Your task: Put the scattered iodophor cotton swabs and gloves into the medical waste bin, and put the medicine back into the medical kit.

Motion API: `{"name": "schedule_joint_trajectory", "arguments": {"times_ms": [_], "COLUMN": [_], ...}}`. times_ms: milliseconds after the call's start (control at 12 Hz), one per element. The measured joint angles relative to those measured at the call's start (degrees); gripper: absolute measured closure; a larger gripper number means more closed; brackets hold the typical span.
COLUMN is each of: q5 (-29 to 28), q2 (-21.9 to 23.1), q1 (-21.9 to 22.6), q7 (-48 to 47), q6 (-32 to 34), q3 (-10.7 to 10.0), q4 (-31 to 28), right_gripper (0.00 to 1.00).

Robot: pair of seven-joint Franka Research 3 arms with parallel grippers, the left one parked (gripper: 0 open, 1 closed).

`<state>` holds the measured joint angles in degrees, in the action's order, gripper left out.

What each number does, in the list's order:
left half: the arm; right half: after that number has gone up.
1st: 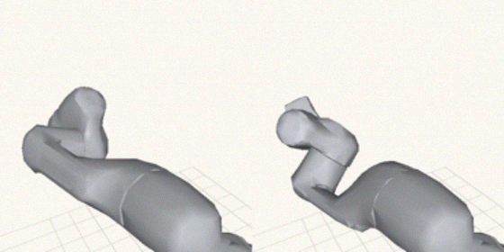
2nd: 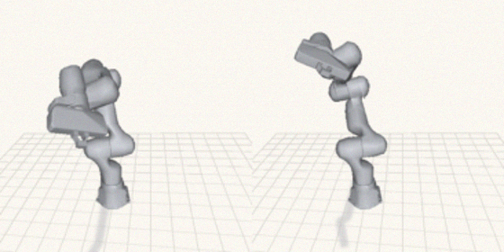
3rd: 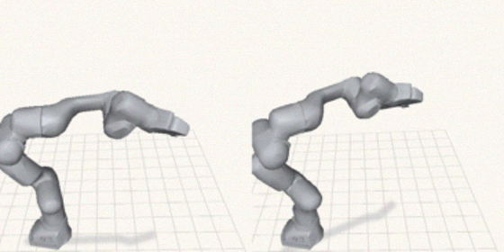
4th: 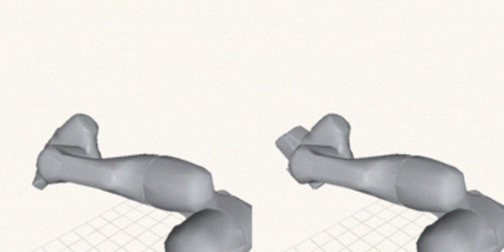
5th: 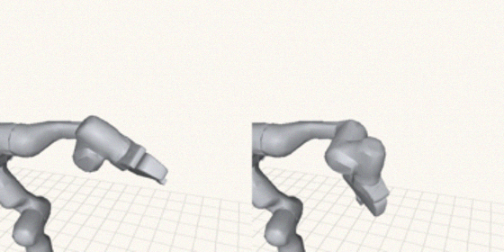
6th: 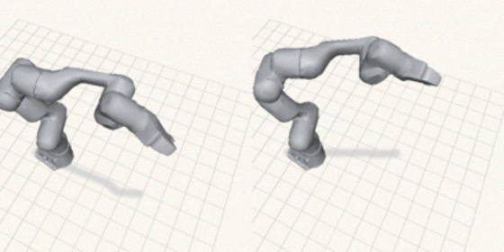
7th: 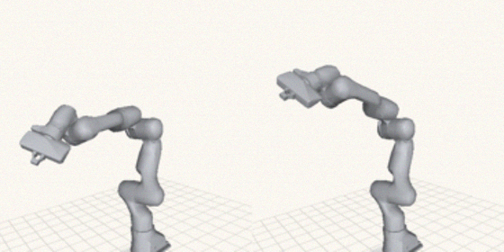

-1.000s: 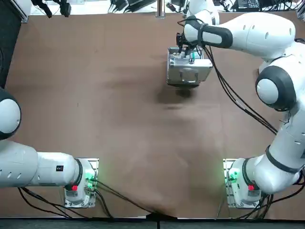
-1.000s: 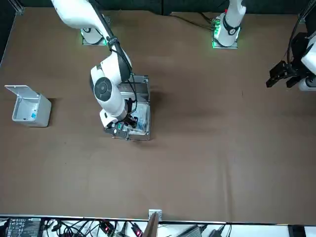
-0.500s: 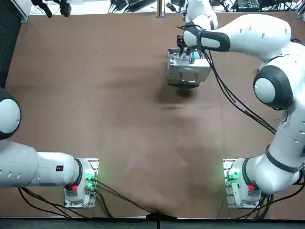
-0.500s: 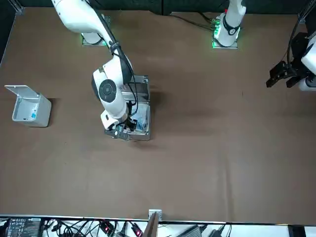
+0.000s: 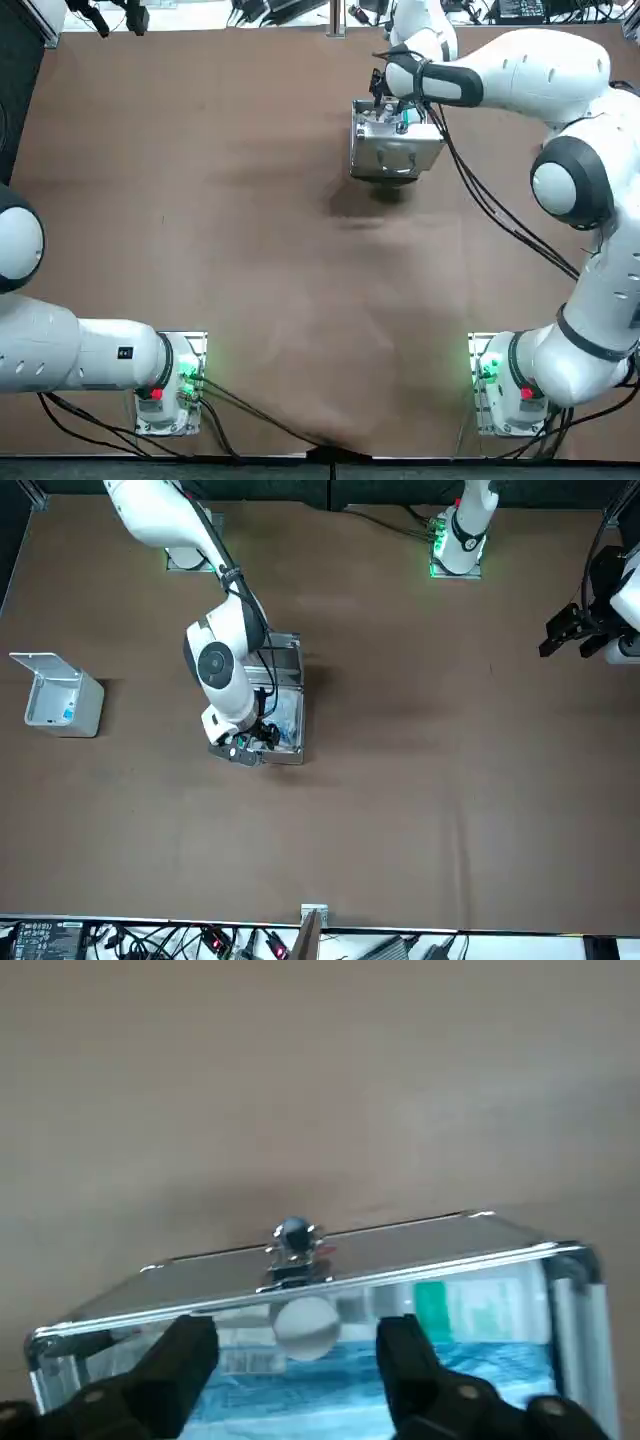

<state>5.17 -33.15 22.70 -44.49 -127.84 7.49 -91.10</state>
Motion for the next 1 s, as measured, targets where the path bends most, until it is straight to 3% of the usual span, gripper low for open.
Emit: {"name": "schedule_joint_trajectory", "arguments": {"times_ms": [83,417,1000], "q5": [0.39,0.92,0.67], "q2": [0.53,4.75,14.1], "q1": [-0.27,-2.92,-12.69], "q7": [0.03,4.52,26.98], "q6": [1.27,12.42,25.64], "q3": [-0.2,-0.61,-0.93], "q4": [0.52,4.9,7.9], "right_gripper": [0.0,0.0,0.0]}}
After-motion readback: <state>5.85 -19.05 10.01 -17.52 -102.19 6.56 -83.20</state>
